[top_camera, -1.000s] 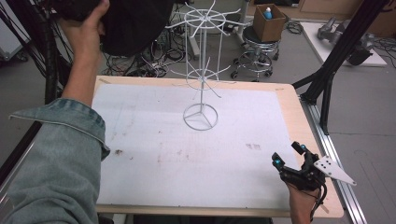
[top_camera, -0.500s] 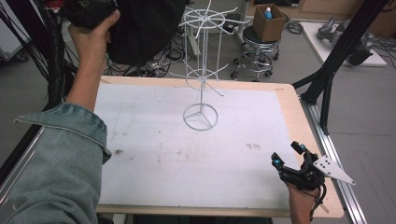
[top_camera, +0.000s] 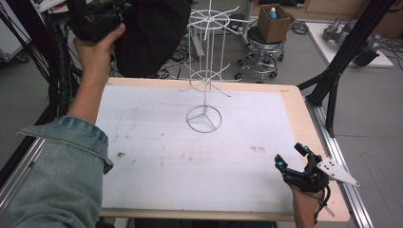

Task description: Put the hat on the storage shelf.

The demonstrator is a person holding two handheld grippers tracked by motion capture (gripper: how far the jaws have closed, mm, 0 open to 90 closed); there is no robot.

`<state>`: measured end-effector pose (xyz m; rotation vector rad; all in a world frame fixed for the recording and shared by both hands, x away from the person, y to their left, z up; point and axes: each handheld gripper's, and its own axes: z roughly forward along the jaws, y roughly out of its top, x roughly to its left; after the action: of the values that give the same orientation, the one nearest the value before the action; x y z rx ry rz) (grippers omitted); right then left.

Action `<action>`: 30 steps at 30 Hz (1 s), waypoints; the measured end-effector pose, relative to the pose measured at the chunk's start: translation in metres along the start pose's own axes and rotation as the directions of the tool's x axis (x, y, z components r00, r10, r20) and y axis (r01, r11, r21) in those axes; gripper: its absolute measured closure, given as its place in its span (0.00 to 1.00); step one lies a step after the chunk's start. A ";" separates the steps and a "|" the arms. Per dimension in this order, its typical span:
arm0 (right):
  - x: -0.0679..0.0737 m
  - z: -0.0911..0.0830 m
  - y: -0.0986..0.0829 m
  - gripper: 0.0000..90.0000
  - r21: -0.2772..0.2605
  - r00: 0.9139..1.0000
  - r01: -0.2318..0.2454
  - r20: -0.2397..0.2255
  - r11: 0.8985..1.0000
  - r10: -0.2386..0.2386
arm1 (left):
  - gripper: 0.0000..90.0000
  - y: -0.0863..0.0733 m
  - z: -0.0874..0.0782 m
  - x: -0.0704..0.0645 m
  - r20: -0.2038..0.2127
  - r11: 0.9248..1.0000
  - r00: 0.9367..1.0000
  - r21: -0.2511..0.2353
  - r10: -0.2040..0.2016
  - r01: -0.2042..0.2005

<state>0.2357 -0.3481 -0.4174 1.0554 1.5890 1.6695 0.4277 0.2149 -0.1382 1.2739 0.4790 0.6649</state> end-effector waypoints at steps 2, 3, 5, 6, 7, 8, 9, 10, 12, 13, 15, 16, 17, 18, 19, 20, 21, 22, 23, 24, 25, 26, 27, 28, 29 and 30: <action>0.000 0.000 0.000 0.08 0.001 1.000 -0.001 -0.001 1.000 0.001 | 0.81 -0.001 -0.001 -0.001 0.003 1.000 1.000 0.001 0.002 -0.002; 0.000 0.000 0.000 0.08 0.000 1.000 -0.001 -0.003 1.000 0.001 | 0.81 -0.002 -0.002 -0.001 0.008 1.000 1.000 0.005 0.001 -0.001; 0.000 0.000 0.000 0.08 0.000 1.000 -0.001 -0.001 1.000 0.001 | 0.81 -0.004 -0.003 -0.002 0.010 1.000 1.000 0.018 0.005 -0.005; 0.000 0.001 0.000 0.08 0.000 1.000 -0.003 -0.003 1.000 0.003 | 0.81 -0.005 -0.004 -0.003 0.013 1.000 1.000 0.018 0.005 -0.005; 0.000 0.001 0.000 0.08 0.000 1.000 -0.003 -0.003 1.000 0.003 | 0.81 -0.006 -0.006 -0.003 0.014 1.000 1.000 0.021 0.007 -0.008; 0.001 0.002 0.000 0.08 0.000 1.000 -0.004 -0.005 1.000 0.004 | 0.81 -0.007 -0.007 -0.004 0.013 1.000 1.000 0.020 0.009 -0.009; 0.001 0.002 0.000 0.08 0.000 1.000 -0.004 -0.005 1.000 0.004 | 0.81 -0.008 -0.009 -0.004 0.014 1.000 1.000 0.024 0.009 -0.009; 0.001 0.004 0.000 0.08 0.000 1.000 -0.001 -0.007 1.000 0.001 | 0.80 -0.009 -0.010 -0.005 0.015 1.000 1.000 0.027 0.012 -0.012; 0.001 0.004 0.000 0.08 0.001 1.000 -0.004 -0.009 1.000 0.004 | 0.80 -0.011 -0.012 -0.005 0.019 0.999 1.000 0.033 0.017 -0.017; 0.001 0.005 0.000 0.08 0.000 1.000 0.000 -0.010 1.000 0.000 | 0.80 -0.013 -0.013 -0.005 0.025 0.999 0.999 0.037 0.020 -0.021; 0.001 0.006 0.000 0.08 0.002 1.000 -0.005 -0.012 1.000 0.005 | 0.80 -0.014 -0.015 -0.006 0.029 0.997 0.999 0.067 0.030 -0.032; 0.001 0.007 0.000 0.08 0.003 1.000 -0.006 -0.015 1.000 0.006 | 0.80 -0.014 -0.016 -0.006 0.027 0.996 0.999 0.074 0.040 -0.042; 0.001 0.008 0.000 0.08 0.001 1.000 -0.008 -0.015 1.000 0.008 | 0.80 -0.015 -0.017 -0.007 0.031 0.996 0.999 0.073 0.040 -0.042; 0.001 0.009 0.000 0.08 -0.001 1.000 -0.005 -0.016 1.000 0.005 | 0.80 -0.016 -0.017 -0.008 0.034 0.997 0.999 0.069 0.041 -0.043; 0.001 0.009 0.000 0.08 0.004 1.000 -0.011 -0.020 1.000 0.011 | 0.80 -0.017 -0.018 -0.009 0.035 0.997 0.998 0.068 0.045 -0.047; 0.001 0.010 0.000 0.08 0.002 1.000 -0.005 -0.020 1.000 0.005 | 0.80 -0.019 -0.019 -0.010 0.034 0.996 0.998 0.076 0.053 -0.055; 0.001 0.011 0.000 0.08 0.001 1.000 -0.005 -0.022 1.000 0.005 | 0.79 -0.019 -0.019 -0.010 0.034 0.996 0.998 0.076 0.053 -0.055; 0.002 0.011 0.000 0.08 0.003 1.000 -0.011 -0.025 1.000 0.011 | 0.79 -0.022 -0.021 -0.010 0.030 0.995 0.998 0.083 0.050 -0.052; 0.002 0.011 0.000 0.08 0.003 1.000 -0.011 -0.025 1.000 0.011 | 0.79 -0.022 -0.021 -0.010 0.030 0.995 0.998 0.083 0.050 -0.052; 0.002 0.012 0.000 0.08 0.002 1.000 -0.005 -0.027 1.000 0.005 | 0.79 -0.023 -0.021 -0.010 0.030 0.995 0.999 0.083 0.044 -0.046; 0.003 0.013 0.000 0.08 0.003 1.000 -0.008 -0.030 1.000 0.008 | 0.79 -0.024 -0.022 -0.009 0.031 0.995 0.999 0.088 0.041 -0.043; 0.003 0.013 0.000 0.08 0.003 1.000 -0.008 -0.030 1.000 0.008 | 0.79 -0.025 -0.023 -0.010 0.029 0.995 0.999 0.089 0.038 -0.041; 0.003 0.014 0.000 0.08 0.006 1.000 -0.007 -0.031 1.000 0.007 | 0.79 -0.026 -0.024 -0.009 0.031 0.995 0.999 0.096 0.036 -0.039; 0.002 0.014 0.000 0.08 0.004 1.000 -0.003 -0.031 1.000 0.003 | 0.78 -0.027 -0.024 -0.010 0.030 0.994 0.999 0.100 0.035 -0.038; 0.003 0.015 0.000 0.08 0.005 0.999 -0.005 -0.032 1.000 0.005 | 0.78 -0.027 -0.024 -0.010 0.031 0.994 0.999 0.101 0.035 -0.038; 0.003 0.015 0.000 0.08 0.007 0.999 -0.006 -0.034 1.000 0.007 | 0.77 -0.028 -0.025 -0.010 0.037 0.995 0.999 0.098 0.032 -0.035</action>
<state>0.2475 -0.3378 -0.4176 1.0419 1.6161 1.6958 0.4095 0.2213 -0.1718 1.3869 0.4668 0.6523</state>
